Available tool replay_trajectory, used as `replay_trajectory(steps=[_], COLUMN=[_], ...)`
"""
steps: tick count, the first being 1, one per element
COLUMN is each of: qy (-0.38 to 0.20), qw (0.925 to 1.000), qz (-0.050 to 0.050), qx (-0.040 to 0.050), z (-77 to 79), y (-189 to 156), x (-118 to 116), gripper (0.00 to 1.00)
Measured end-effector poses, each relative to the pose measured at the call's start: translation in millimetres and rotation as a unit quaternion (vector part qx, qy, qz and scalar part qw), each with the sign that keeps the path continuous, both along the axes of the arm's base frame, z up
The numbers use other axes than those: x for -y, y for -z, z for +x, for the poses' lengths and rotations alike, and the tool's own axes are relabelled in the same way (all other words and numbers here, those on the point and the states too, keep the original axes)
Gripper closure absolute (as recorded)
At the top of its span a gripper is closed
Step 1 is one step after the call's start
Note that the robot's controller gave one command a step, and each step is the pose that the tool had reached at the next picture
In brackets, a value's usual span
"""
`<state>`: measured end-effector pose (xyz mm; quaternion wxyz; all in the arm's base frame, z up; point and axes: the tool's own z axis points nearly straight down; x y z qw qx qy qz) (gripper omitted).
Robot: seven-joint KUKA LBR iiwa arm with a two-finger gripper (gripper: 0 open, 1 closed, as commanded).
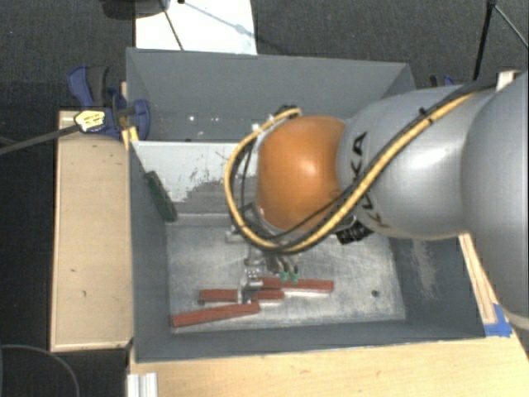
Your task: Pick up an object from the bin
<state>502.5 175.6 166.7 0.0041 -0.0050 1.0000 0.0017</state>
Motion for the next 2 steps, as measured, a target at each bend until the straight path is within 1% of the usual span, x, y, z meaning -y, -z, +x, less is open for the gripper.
replay_trajectory(steps=[1, 2], qy=[-0.064, -0.063], qw=[0.9979, 0.9980], qz=[-0.001, -0.001], qx=[-0.0029, -0.0030], z=[-12.8, -12.8], y=[90.5, 90.5], x=[15.8, 15.9], gripper=[1.00, 0.00])
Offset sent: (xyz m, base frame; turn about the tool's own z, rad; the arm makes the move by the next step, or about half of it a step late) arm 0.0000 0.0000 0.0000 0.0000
